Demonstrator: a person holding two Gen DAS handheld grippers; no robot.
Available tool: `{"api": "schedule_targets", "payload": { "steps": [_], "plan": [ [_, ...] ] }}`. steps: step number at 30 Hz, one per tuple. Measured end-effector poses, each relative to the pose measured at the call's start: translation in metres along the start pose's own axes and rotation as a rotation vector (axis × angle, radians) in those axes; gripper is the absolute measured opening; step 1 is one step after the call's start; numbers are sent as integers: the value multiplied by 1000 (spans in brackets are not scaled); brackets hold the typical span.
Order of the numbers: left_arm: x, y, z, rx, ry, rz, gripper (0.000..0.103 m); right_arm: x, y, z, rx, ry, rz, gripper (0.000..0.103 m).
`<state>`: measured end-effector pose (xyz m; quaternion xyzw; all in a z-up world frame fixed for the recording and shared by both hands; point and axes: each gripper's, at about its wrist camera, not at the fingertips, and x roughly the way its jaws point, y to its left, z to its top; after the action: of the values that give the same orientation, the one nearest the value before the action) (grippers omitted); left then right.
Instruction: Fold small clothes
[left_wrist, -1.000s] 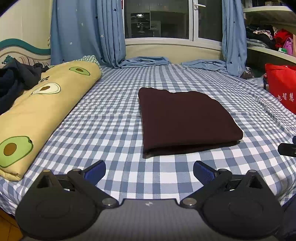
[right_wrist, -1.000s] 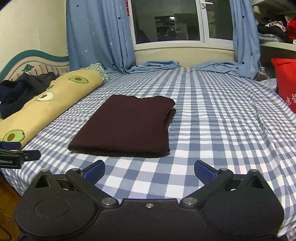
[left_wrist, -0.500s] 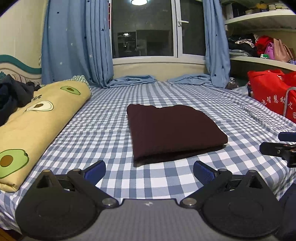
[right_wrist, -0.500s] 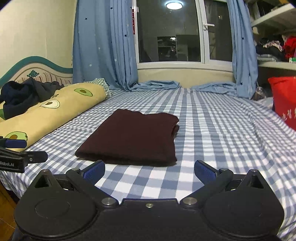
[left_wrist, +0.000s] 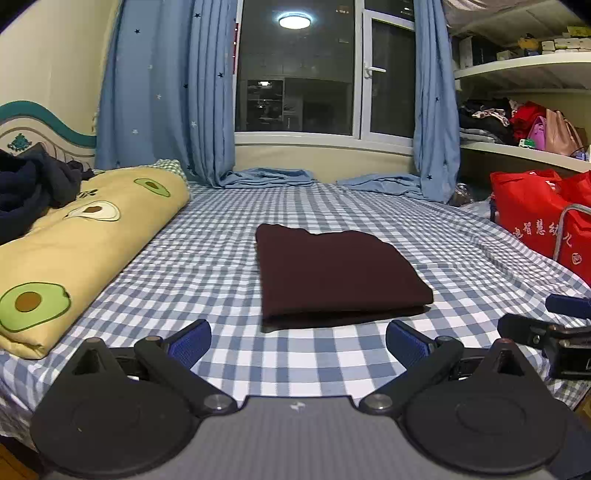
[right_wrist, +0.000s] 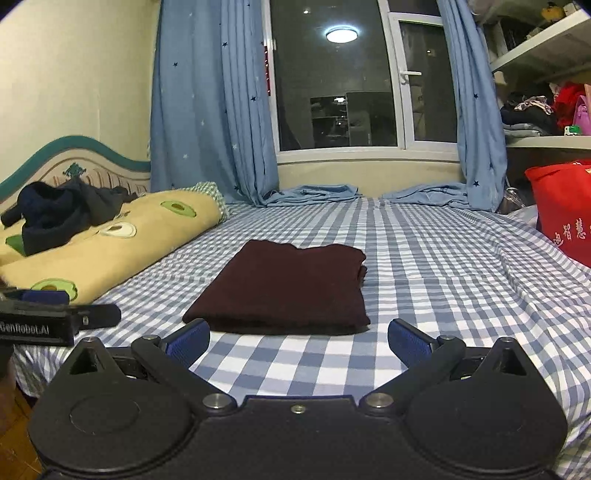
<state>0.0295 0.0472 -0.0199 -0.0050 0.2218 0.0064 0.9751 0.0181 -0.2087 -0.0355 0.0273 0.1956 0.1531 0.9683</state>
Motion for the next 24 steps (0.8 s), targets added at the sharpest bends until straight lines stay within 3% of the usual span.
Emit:
{"api": "schedule_targets", "payload": {
  "steps": [5, 24],
  "plan": [
    [1, 4, -2, 8, -2, 56, 103, 3, 2, -4, 21, 12, 12, 102],
    [1, 2, -10, 27, 13, 43, 103, 1, 11, -6, -22, 1, -21, 102]
  ]
}}
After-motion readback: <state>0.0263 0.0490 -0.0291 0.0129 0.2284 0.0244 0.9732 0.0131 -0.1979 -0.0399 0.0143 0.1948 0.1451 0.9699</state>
